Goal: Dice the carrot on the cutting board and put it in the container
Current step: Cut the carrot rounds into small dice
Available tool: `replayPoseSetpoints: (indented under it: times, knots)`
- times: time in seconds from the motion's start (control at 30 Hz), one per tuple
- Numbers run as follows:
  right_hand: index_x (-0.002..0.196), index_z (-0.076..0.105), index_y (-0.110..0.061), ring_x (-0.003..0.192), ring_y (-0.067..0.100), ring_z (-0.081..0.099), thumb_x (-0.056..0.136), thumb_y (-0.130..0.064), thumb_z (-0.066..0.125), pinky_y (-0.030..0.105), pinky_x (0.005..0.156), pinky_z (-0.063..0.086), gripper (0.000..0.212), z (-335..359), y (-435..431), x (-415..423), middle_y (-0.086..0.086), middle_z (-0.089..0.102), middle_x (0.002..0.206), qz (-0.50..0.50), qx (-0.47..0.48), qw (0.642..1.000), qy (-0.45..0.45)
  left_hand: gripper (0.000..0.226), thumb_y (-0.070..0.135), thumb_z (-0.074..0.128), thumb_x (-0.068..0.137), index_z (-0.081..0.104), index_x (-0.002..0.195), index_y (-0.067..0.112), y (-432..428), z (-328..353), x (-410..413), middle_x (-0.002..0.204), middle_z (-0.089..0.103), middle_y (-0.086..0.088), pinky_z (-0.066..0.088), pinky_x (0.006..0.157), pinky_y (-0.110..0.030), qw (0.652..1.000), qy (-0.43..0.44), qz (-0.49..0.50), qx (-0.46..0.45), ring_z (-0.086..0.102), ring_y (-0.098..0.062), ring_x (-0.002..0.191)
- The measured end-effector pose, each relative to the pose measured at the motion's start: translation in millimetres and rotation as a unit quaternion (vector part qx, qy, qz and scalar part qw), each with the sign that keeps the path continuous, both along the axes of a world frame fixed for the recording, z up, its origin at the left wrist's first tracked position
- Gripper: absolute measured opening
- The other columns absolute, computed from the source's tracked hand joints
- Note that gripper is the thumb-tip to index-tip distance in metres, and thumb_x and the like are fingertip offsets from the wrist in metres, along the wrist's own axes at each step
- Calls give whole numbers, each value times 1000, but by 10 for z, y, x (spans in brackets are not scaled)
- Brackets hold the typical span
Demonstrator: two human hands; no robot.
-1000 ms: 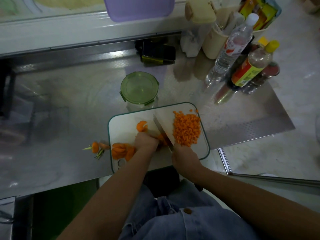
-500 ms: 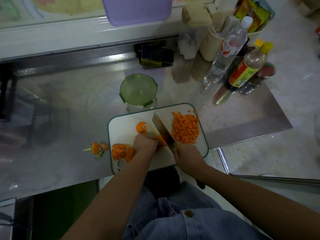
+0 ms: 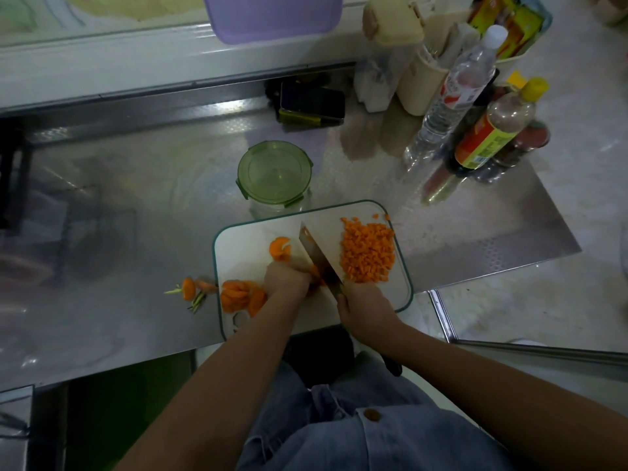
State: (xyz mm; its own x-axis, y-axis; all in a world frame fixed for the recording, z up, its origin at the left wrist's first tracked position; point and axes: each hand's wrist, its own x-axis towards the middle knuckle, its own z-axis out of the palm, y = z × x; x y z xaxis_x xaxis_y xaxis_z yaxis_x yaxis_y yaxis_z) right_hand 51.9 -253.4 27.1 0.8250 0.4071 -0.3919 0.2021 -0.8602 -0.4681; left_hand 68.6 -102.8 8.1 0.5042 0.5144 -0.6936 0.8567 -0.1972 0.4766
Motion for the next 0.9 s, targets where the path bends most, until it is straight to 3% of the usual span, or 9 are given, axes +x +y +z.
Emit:
replayPoseSetpoints:
  times: [0.23,0.37,0.53,0.77,0.9]
  knots:
    - [90,53,-3,73,36,60,91,-9,44,39,59,46,11,-107,87,-10,19,60,80,6,-19,1000,-22,30,29,84,66,67,81,10,21,-28,16,90,69,-11,56,70,-32,1000,3,-3,-5,67,-25,85]
    - [97,52,-5,74,37,60,92,-11,43,39,60,47,12,-159,76,-38,18,61,83,-1,-17,999,-37,31,29,84,66,69,82,8,22,-30,13,84,69,-8,55,68,-31,1000,4,-10,-4,67,-24,82]
    - [97,55,-7,71,34,60,96,-21,44,40,58,45,18,-155,56,35,16,63,80,3,22,997,-68,33,33,85,63,75,85,11,36,-79,-16,88,72,-8,59,76,-38,1000,-6,-16,0,68,-24,81]
    - [76,51,-12,57,29,52,88,-33,41,35,53,35,26,27,-221,188,8,51,60,-57,120,987,-88,32,35,81,67,74,85,10,53,-108,-63,89,72,-10,57,77,-39,995,-32,-79,45,68,-26,83]
    - [81,56,-6,59,28,55,94,-30,47,46,56,48,29,-10,-268,277,12,56,64,-105,132,983,-72,19,31,68,79,69,72,13,79,35,-111,80,70,-10,54,71,-34,985,-79,-133,79,67,-28,81]
